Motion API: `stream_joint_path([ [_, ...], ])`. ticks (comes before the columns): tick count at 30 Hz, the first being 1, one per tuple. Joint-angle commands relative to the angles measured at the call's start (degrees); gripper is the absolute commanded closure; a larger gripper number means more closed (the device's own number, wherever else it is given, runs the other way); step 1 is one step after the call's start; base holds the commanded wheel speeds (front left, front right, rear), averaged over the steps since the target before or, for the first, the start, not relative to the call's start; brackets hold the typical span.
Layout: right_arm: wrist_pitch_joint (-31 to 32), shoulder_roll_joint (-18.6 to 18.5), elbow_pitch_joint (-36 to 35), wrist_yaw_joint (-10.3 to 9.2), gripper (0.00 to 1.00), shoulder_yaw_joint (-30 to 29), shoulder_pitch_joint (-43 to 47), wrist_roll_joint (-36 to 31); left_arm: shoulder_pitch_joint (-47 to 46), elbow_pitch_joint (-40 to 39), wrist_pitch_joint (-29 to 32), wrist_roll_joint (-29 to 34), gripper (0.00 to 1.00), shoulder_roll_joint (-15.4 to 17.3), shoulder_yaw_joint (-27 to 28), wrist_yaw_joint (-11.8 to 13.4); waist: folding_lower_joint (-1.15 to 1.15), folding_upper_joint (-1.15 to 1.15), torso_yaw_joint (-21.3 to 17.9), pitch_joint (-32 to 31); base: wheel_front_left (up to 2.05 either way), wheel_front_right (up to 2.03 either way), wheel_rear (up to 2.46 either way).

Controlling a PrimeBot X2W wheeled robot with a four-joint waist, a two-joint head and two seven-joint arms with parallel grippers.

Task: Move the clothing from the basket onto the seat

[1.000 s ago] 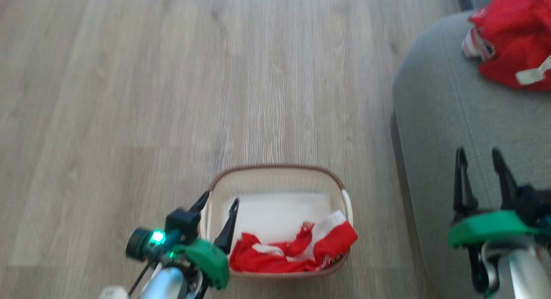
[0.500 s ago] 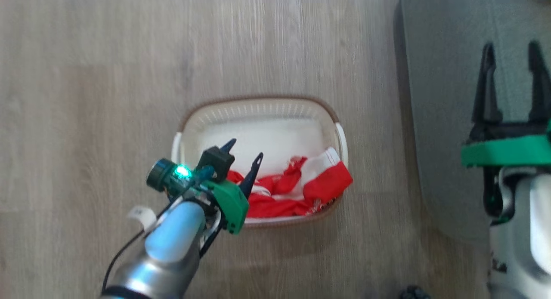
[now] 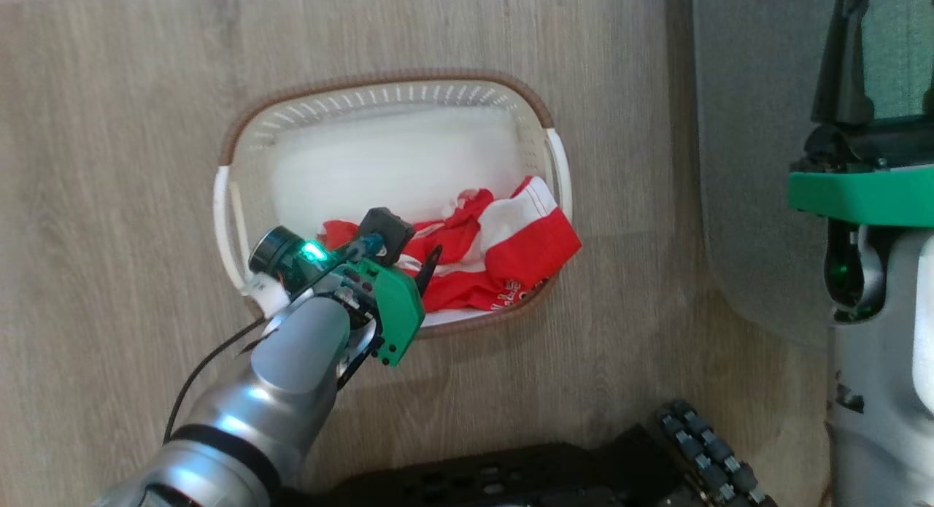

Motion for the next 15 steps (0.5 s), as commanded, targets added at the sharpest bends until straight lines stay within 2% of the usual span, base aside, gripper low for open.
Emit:
stream_joint_path([
  [1,-0.5,-0.2,-2.5,-0.02,0.00,1.4,0.3,-0.1,-0.1,-0.2,0.7,-0.6,0.00,0.3,-0.4,-0.3,-0.01,0.00,-1.3,2.3,0.00,0.00,0.00],
  [6,-0.5,-0.2,-4.0,-0.02,0.00,2.2,-0.3,-0.1,-2.0,1.5,3.8,-2.0,0.00,0.3,-3.8,-0.3,-0.01,0.00,-2.3,4.5,0.00,0.00,0.00],
  [15,-0.5,-0.2,-5.9,-0.02,0.00,4.6,-0.8,0.9,-5.0,6.5,7.8,-3.6,0.00,0.3,-6.7,1.7,-0.01,0.00,-4.5,7.0,0.00,0.00,0.00],
])
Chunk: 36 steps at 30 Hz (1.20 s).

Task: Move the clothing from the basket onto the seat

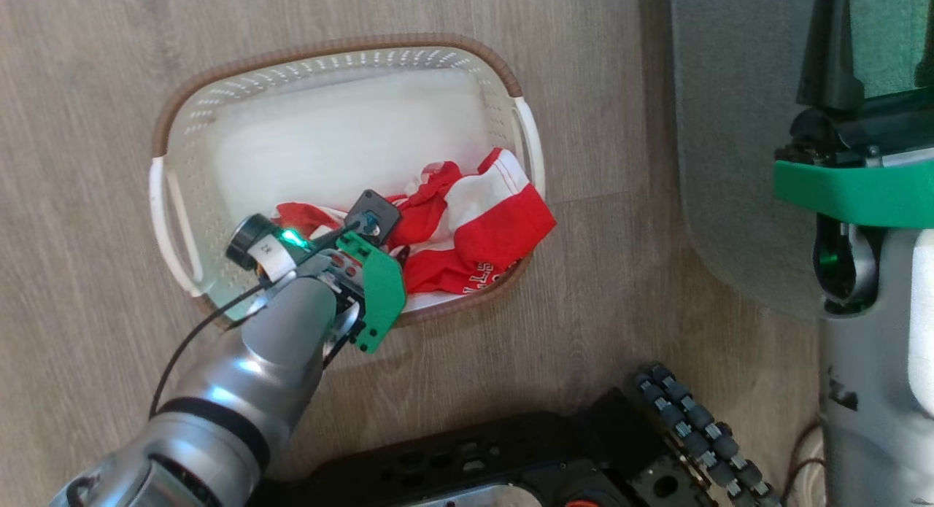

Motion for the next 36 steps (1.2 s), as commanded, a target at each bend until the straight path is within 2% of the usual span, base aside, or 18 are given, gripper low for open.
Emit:
stream_joint_path([
  [1,-0.4,-0.2,-2.1,-0.02,0.00,1.3,1.1,0.7,0.2,0.3,0.2,-0.5,0.00,0.3,0.1,0.5,-0.01,0.00,-0.7,0.6,0.00,0.00,0.00],
  [15,-0.4,-0.2,-2.6,-0.02,0.00,2.4,0.8,2.4,-2.5,6.5,2.7,-1.5,0.00,0.3,-1.1,2.3,-0.01,0.00,-3.1,3.3,0.00,0.00,0.00],
  [16,-0.4,-0.2,-2.6,-0.02,0.00,2.4,0.8,2.5,-2.6,6.7,2.8,-1.5,0.35,0.3,-1.1,2.3,-0.01,0.00,-3.2,3.4,0.00,0.00,0.00],
  [17,-0.4,-0.2,-2.6,-0.02,0.00,2.3,0.7,2.5,-2.6,6.8,2.8,-1.6,0.61,0.3,-1.2,2.3,-0.01,0.00,-3.3,3.4,0.00,0.00,0.00],
  [18,-0.4,-0.2,-2.5,-0.02,0.00,2.2,0.7,2.6,-2.7,7.0,2.7,-1.7,0.94,0.3,-1.2,2.4,-0.01,0.00,-3.3,3.4,0.00,0.00,0.00],
  [19,-0.4,-0.2,-2.4,-0.02,0.00,2.1,0.7,2.6,-2.8,7.1,2.7,-1.8,1.00,0.3,-1.2,2.5,-0.01,0.00,-3.3,3.3,0.00,0.00,0.00],
  [27,-0.4,-0.2,-0.5,-0.02,0.00,1.5,0.6,2.8,-2.9,7.3,-1.2,-3.5,1.00,0.3,-0.2,2.5,-0.01,0.00,-2.0,-0.5,0.00,0.00,0.00],
  [36,-0.4,-0.2,4.9,-0.02,0.00,1.7,3.4,1.7,-0.9,0.7,-8.1,-8.8,1.00,0.3,1.6,1.6,-0.01,0.00,1.9,-11.5,0.00,0.00,0.00],
])
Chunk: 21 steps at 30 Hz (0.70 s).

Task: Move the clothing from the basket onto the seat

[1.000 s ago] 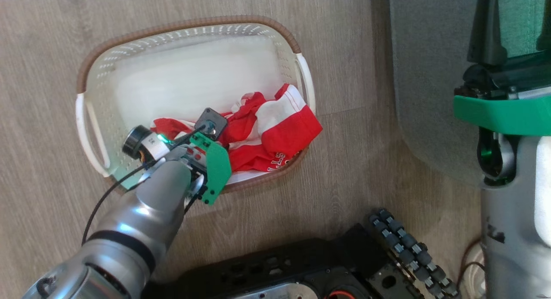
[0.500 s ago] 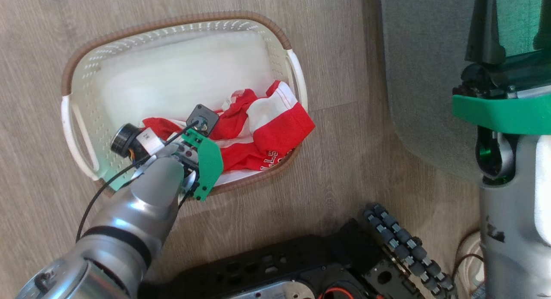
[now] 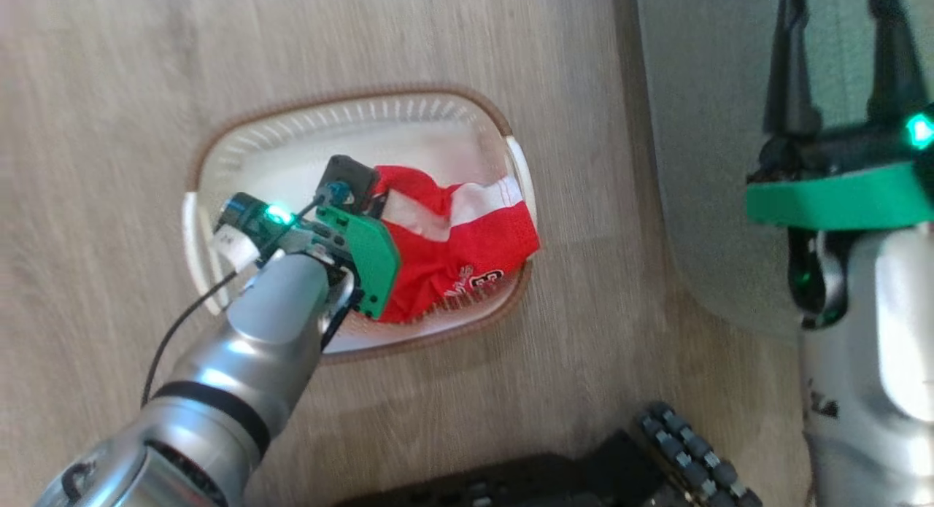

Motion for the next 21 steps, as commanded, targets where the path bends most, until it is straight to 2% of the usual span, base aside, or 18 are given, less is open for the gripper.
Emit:
stream_joint_path([
  [1,-0.4,-0.2,-0.3,-0.02,0.00,0.9,3.1,-0.6,2.7,-2.3,-1.6,-1.1,1.00,0.2,1.1,-0.3,0.00,0.00,2.7,-6.1,0.00,0.00,0.00],
  [12,-0.4,-0.2,7.1,-0.02,0.00,0.5,11.9,-1.9,7.8,-11.5,-5.9,-8.2,1.00,0.2,-0.7,0.7,0.00,0.00,7.9,-25.4,0.00,0.00,0.00],
  [21,-0.4,-0.2,11.3,-0.02,0.00,0.1,20.4,-1.4,8.2,-14.3,-7.1,-10.8,1.00,0.2,-0.3,1.4,0.00,0.00,10.0,-38.5,0.00,0.00,0.00],
])
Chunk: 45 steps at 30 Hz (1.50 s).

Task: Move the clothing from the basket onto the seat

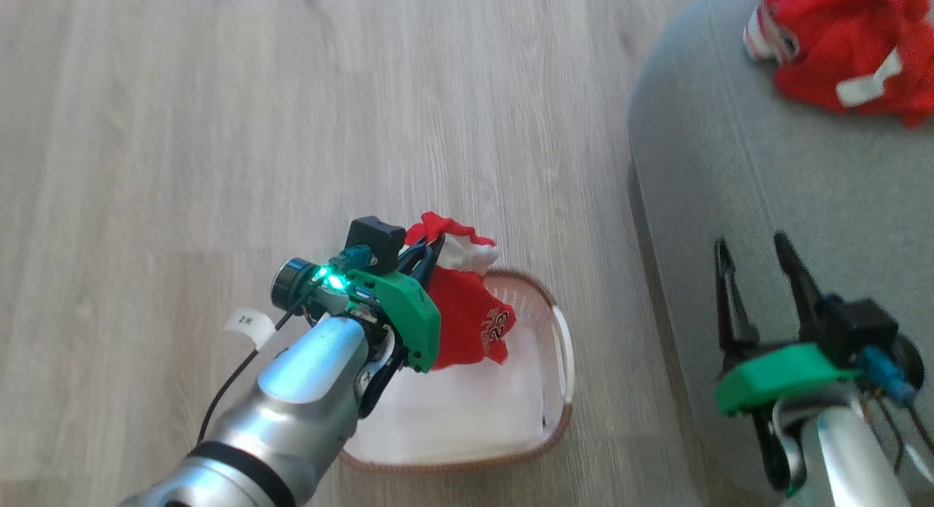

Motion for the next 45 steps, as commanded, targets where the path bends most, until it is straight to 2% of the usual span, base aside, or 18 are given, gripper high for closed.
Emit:
stream_joint_path([
  [1,-0.4,-0.2,-1.0,-0.02,0.00,1.2,1.1,0.5,-1.7,-2.0,-0.9,-0.5,1.00,0.4,1.7,-0.1,0.00,-0.01,2.4,-8.0,0.00,0.00,0.00],
  [11,-0.4,-0.2,-0.2,-0.02,0.00,2.2,4.2,1.1,-4.3,-6.3,-1.1,-0.6,1.00,0.4,2.7,0.1,0.00,-0.01,3.6,-13.7,0.00,0.00,0.00],
  [27,-0.4,-0.2,2.2,-0.02,0.00,7.2,2.7,0.9,-11.1,-15.5,-0.1,-1.6,1.00,0.4,-0.6,0.4,0.00,-0.01,5.5,-17.7,0.00,0.00,0.00],
  [38,-0.4,-0.2,10.2,-0.02,0.00,17.6,-5.7,-1.3,-13.0,-19.3,-0.4,-2.8,1.00,0.4,-3.1,1.1,0.00,-0.01,6.4,-17.7,0.00,0.00,0.00],
  [45,-0.4,-1.5,20.5,-0.02,0.00,26.5,-13.7,2.9,-13.3,-21.2,-0.7,-3.6,1.00,0.4,-4.9,1.5,0.00,-0.01,7.4,-17.2,0.00,0.00,0.00],
])
